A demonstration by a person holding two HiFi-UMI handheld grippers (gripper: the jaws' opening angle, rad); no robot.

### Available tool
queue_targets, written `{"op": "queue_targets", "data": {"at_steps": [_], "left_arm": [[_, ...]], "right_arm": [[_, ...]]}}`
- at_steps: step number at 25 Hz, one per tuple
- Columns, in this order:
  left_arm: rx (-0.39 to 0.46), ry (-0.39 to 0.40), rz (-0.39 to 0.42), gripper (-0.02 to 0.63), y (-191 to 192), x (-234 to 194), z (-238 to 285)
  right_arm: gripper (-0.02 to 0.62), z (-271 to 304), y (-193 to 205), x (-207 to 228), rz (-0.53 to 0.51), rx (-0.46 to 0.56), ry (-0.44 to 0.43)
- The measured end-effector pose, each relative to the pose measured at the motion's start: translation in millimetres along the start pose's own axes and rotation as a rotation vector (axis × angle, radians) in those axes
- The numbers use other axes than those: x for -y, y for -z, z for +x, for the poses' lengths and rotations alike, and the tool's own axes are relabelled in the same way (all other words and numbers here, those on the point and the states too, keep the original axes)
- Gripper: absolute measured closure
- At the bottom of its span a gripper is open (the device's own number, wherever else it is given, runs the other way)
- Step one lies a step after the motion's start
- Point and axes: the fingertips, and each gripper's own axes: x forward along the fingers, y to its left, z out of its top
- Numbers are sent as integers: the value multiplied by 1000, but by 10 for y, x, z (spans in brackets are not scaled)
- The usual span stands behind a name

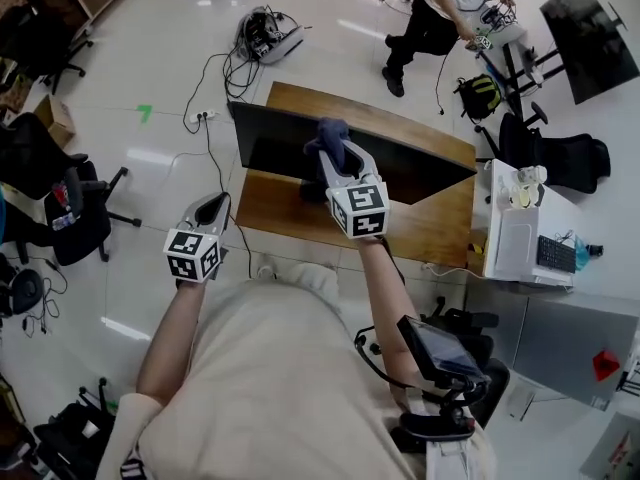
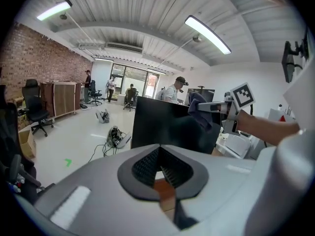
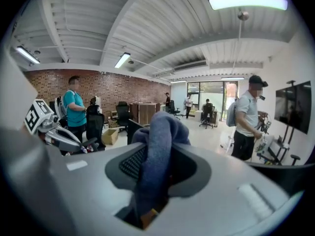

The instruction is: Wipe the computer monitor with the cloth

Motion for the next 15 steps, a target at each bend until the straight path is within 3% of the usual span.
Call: {"op": "queue_targets", "data": {"at_steps": [8, 15], "left_arm": [[9, 28, -10, 606, -67, -174, 32], [-11, 62, 1, 606, -156, -85, 225]], "right_arm": [[483, 190, 118, 129, 24, -23, 48], [482, 157, 157, 289, 9, -17, 66]]}}
